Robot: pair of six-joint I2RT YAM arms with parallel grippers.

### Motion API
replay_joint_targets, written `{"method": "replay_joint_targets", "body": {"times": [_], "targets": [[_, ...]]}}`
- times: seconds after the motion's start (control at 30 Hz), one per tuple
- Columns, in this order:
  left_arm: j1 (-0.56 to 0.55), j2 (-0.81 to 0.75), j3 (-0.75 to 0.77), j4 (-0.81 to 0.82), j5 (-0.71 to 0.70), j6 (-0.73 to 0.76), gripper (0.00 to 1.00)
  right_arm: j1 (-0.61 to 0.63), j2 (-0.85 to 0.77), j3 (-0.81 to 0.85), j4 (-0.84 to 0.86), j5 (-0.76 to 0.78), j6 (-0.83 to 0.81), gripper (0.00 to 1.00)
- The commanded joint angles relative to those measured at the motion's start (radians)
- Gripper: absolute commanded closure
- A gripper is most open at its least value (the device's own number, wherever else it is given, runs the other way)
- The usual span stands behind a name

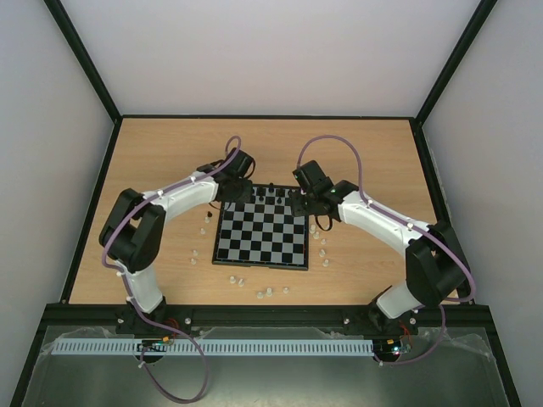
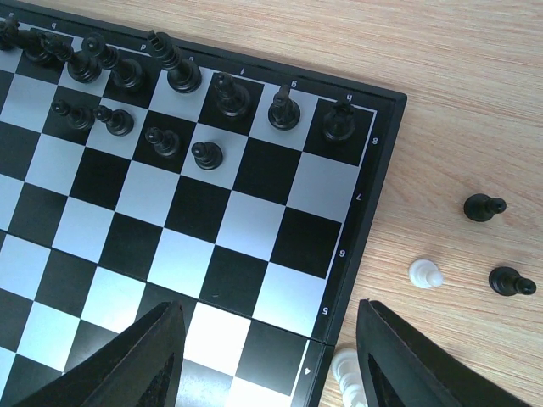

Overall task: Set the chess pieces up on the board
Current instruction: Place the chess piece on the chessboard.

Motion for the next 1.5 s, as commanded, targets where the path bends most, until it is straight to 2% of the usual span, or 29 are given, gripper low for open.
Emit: {"method": "replay_joint_targets", "body": {"times": [0.0, 1.13, 1.2, 1.47], "targets": [[-0.002, 0.033, 0.025, 0.006, -0.015, -0.005, 0.96, -0.004, -0.012, -0.010, -0.006, 0.005, 0.001, 0.44], [0.019, 0.112, 0.015, 0.074, -0.032, 0.001, 0.94, -0.004, 0.005, -0.011, -0.001, -0.003, -0.002, 0.44], [0.020, 0.110, 0.014, 0.073, -0.033, 0.001, 0.92, -0.004, 0.006, -0.012, -0.002, -0.004, -0.002, 0.44], [0.020, 0.085, 0.009, 0.065, -0.046, -0.004, 0.71, -0.004, 0.005, -0.013, 0.001, -0.010, -0.002, 0.44]]}}
